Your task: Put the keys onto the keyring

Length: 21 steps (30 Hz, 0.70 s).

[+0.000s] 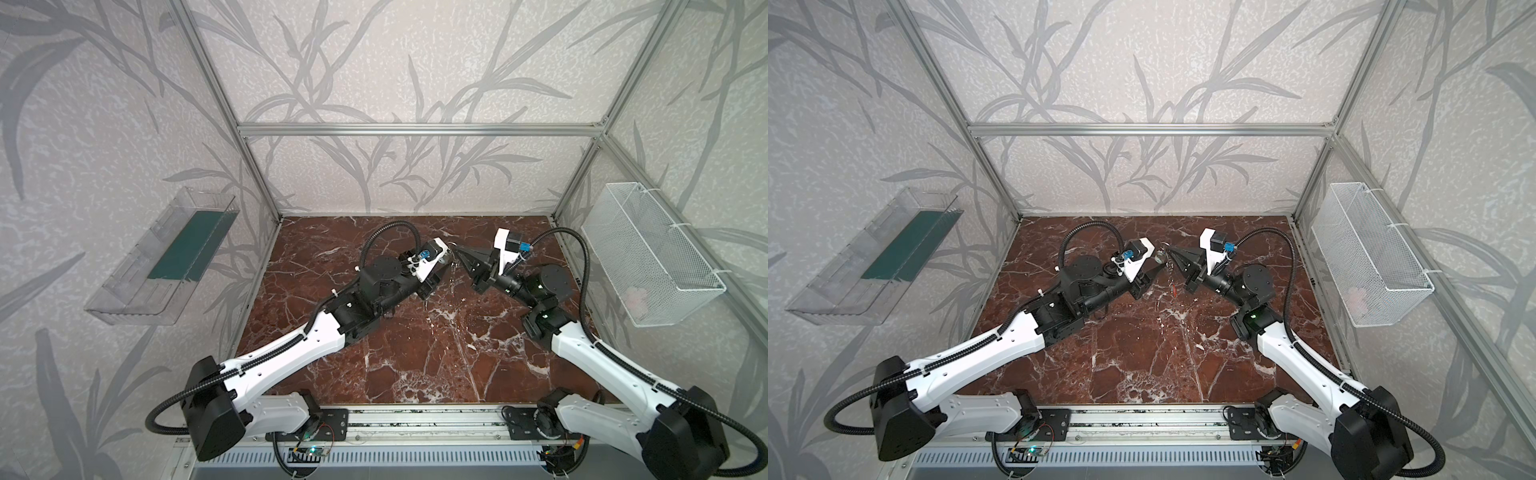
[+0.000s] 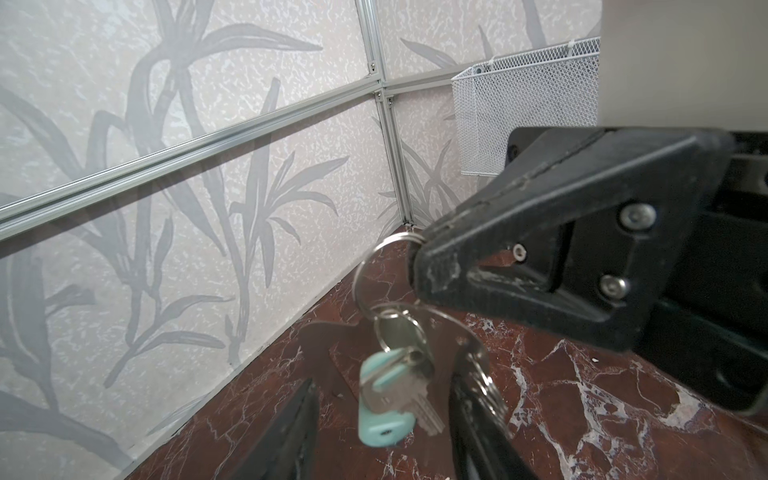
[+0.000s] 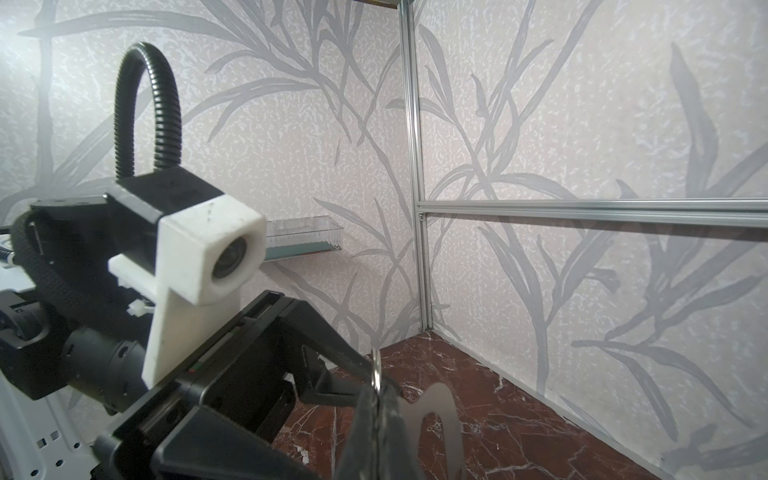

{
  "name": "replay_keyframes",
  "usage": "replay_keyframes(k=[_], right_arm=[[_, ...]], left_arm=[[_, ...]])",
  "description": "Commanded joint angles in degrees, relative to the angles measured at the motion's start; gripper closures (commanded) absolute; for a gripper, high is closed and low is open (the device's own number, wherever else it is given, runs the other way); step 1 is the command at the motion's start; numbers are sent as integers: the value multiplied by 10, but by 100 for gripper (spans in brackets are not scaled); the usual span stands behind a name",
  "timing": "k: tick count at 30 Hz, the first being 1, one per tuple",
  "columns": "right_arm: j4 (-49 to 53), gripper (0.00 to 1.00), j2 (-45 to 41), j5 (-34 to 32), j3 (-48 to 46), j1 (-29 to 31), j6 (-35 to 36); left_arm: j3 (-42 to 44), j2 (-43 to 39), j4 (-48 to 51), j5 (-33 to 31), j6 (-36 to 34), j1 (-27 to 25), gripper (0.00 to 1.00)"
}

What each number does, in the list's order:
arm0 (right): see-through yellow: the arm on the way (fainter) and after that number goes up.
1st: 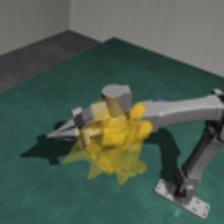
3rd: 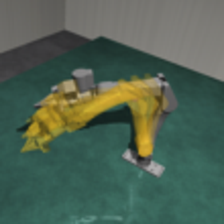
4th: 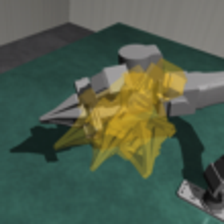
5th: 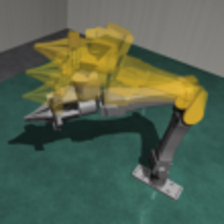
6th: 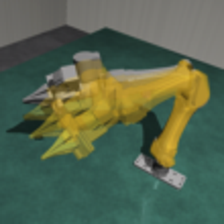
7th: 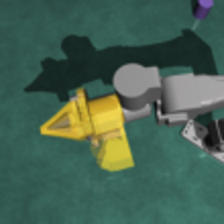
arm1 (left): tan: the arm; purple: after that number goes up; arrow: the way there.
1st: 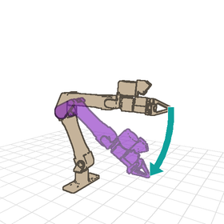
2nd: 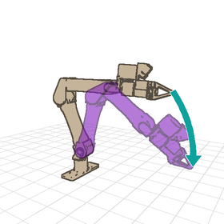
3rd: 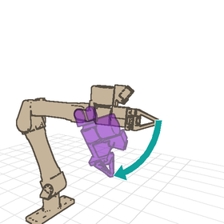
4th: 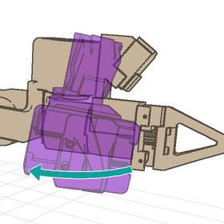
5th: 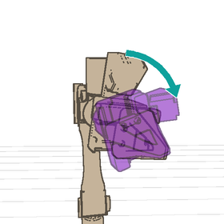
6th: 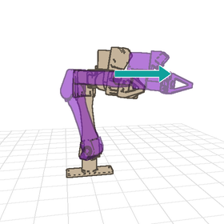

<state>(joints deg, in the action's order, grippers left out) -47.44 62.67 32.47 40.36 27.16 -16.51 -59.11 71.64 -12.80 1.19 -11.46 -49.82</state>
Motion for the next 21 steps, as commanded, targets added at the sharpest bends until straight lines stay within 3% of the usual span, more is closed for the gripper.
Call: replay_keyframes(k=[1, 8, 21], right_arm=[[-45, 100, 2, 9, 2, -2, -11], [-74, 100, 12, 38, 1, -2, -31], [-79, 100, 15, 59, -1, -5, -33]], left_arm=[[4, 10, -38, -11, 30, -1, 49], [7, 15, -50, 15, 19, -1, 56], [4, -2, -17, 59, -25, 5, 89]])
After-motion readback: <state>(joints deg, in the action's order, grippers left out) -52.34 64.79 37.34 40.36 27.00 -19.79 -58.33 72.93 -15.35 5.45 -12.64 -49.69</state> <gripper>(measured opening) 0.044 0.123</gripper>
